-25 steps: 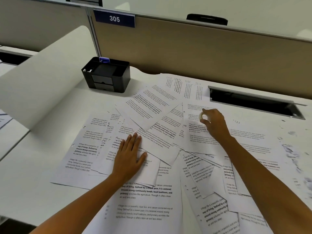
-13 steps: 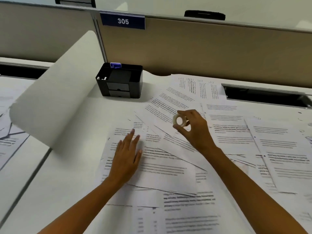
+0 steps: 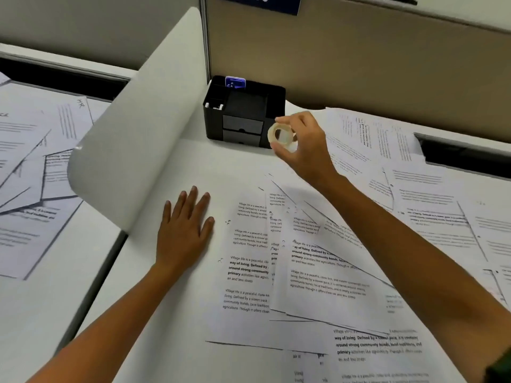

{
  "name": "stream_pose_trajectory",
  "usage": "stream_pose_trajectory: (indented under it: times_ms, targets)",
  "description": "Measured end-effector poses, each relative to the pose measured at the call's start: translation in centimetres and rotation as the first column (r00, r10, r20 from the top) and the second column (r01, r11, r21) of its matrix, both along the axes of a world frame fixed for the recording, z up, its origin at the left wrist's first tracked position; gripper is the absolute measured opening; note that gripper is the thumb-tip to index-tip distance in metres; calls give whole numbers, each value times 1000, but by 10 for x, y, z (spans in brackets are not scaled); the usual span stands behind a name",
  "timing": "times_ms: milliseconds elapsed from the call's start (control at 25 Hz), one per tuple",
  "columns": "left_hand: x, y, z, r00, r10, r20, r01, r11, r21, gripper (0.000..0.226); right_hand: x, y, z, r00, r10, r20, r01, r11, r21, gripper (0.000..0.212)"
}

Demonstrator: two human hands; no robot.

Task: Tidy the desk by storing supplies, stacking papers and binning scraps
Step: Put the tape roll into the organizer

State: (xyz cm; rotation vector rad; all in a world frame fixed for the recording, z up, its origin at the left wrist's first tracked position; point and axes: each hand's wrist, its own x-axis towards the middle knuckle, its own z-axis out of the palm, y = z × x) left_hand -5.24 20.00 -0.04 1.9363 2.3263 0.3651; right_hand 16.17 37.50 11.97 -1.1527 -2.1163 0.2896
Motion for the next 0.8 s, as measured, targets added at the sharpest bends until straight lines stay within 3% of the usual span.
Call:
stream_pose_trajectory:
  times_ms: [320,800]
  targets:
    - [-1,2,-2,1000,10,16,-11,999,50,57,-81,105,17,993,-41,111,62,979,-196,44]
    - [-2,2,-1,999,24,25,-25,999,28,57,-109,136,-7,996,-61,68,76,969,-235,46]
